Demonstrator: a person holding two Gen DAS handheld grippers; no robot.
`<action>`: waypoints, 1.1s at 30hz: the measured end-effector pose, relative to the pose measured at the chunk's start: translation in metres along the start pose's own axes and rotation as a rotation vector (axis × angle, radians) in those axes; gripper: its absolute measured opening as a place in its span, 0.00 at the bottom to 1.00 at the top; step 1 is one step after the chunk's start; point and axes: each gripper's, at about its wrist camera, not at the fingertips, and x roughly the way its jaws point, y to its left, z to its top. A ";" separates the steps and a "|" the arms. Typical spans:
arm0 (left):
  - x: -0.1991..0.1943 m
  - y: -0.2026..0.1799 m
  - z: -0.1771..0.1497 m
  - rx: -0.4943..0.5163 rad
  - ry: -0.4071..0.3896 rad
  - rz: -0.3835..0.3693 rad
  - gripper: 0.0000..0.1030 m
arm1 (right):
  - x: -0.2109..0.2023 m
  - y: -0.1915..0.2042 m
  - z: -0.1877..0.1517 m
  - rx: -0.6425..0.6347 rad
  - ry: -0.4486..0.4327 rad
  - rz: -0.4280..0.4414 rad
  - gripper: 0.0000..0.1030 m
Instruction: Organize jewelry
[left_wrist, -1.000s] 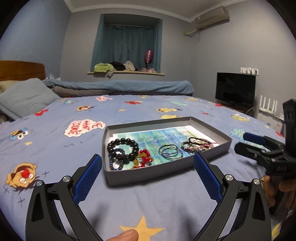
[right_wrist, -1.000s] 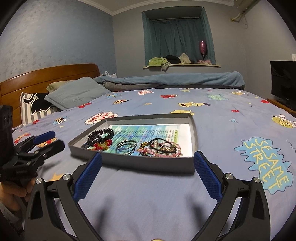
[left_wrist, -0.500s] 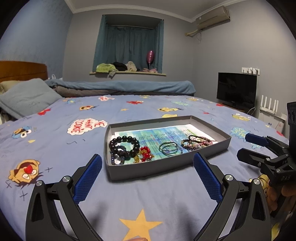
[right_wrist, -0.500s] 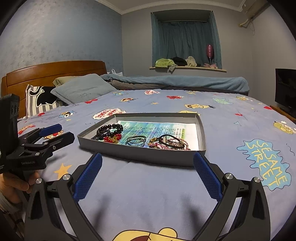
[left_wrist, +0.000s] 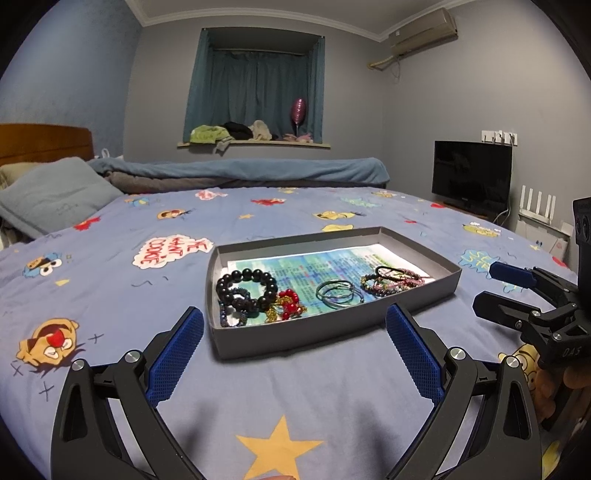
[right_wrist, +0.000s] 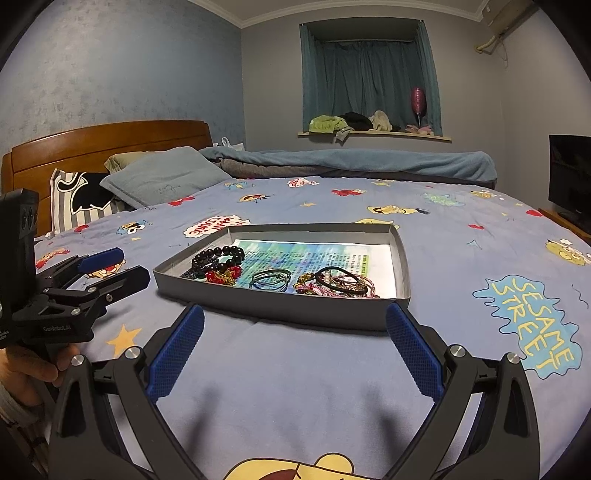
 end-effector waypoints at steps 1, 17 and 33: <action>0.000 0.000 0.000 0.000 0.001 0.000 0.95 | 0.000 0.000 0.000 -0.001 0.000 0.000 0.95; 0.000 0.001 -0.001 -0.001 0.004 0.001 0.95 | 0.000 0.000 0.000 -0.002 0.001 -0.001 0.95; 0.001 0.001 -0.002 -0.001 0.007 0.002 0.95 | 0.000 0.000 0.000 0.001 0.004 -0.002 0.95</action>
